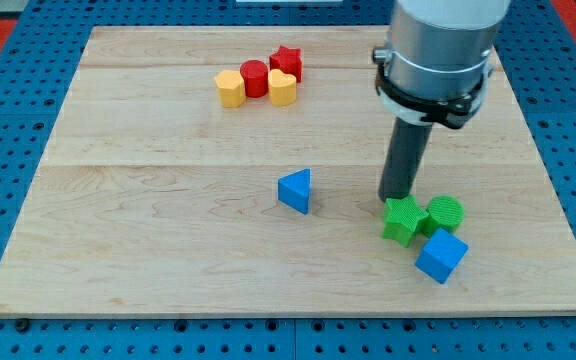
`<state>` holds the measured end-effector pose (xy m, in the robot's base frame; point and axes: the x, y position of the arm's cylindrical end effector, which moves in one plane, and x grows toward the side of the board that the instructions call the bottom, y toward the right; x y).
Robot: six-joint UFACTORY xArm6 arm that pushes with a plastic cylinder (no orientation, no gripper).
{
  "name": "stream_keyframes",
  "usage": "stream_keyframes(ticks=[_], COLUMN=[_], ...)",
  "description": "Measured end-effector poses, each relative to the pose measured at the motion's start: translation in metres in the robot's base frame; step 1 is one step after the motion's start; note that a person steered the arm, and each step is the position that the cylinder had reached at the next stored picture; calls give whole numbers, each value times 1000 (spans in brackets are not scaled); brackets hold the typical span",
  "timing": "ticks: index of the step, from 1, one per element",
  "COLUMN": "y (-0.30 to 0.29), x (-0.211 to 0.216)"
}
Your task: Move the blue triangle right side
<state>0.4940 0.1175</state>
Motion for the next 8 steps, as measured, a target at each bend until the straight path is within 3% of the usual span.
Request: stream_keyframes(ticks=[1,3,5,6,7,8], y=[5,-17,-116,-151,-158,-112], x=[6,-36,-42,-23,-1,1])
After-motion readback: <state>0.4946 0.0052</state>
